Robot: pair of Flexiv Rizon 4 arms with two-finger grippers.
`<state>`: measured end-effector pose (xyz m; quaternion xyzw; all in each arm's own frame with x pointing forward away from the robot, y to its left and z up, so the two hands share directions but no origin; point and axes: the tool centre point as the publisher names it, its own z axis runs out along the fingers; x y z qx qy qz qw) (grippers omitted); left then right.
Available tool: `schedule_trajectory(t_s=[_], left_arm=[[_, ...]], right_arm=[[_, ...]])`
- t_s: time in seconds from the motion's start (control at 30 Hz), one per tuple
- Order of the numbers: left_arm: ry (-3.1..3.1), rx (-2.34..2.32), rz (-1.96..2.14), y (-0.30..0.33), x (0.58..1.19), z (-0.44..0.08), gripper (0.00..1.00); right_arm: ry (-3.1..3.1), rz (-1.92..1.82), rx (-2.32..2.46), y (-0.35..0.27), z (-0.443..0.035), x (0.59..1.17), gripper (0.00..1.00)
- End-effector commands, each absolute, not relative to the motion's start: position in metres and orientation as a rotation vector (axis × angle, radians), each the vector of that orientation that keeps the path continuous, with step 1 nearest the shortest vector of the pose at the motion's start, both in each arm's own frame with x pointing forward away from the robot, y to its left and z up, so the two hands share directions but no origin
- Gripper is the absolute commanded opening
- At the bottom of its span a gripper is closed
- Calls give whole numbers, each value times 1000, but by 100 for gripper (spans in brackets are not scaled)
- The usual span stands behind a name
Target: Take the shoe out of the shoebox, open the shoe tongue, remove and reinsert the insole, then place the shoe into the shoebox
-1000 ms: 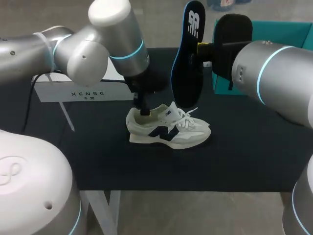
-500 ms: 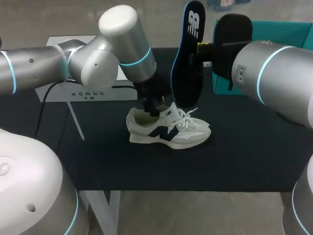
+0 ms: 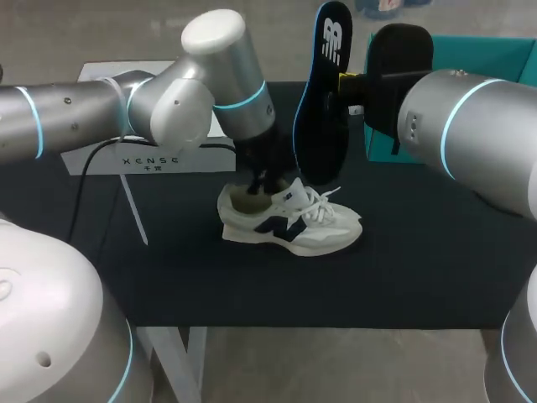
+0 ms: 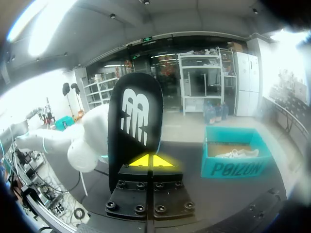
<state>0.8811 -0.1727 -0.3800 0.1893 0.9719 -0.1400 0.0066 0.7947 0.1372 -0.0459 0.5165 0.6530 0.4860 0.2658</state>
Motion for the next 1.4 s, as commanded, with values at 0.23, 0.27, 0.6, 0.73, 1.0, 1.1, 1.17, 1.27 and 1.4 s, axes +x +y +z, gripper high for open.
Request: schedule_trajectory(t_s=[0.23,0.27,0.6,0.73,1.0,1.1,1.17,1.27,1.4], left_arm=[[3106,1035,-470,-169,888,-362,0],[3088,1029,-503,-170,886,-359,0],[3088,1029,-503,-170,886,-359,0],[3072,1059,-500,-170,883,-356,0],[2952,1421,-325,-182,879,-333,0],[2916,1515,-246,-188,880,-326,0],[2887,1567,-246,-191,882,-324,0],[2835,1694,-222,-195,889,-324,0],[2783,1832,-259,-198,899,-329,0]], right_arm=[[1765,1313,1395,137,-47,795,0],[1765,1313,1395,137,-47,795,0],[1765,1313,1395,137,-47,795,0],[1765,1313,1395,137,-47,795,0],[1765,1313,1395,137,-47,795,0],[1765,1313,1395,137,-47,795,0],[1765,1313,1395,137,-47,795,0],[1765,1313,1395,137,-47,795,0],[1765,1313,1395,137,-47,795,0]])
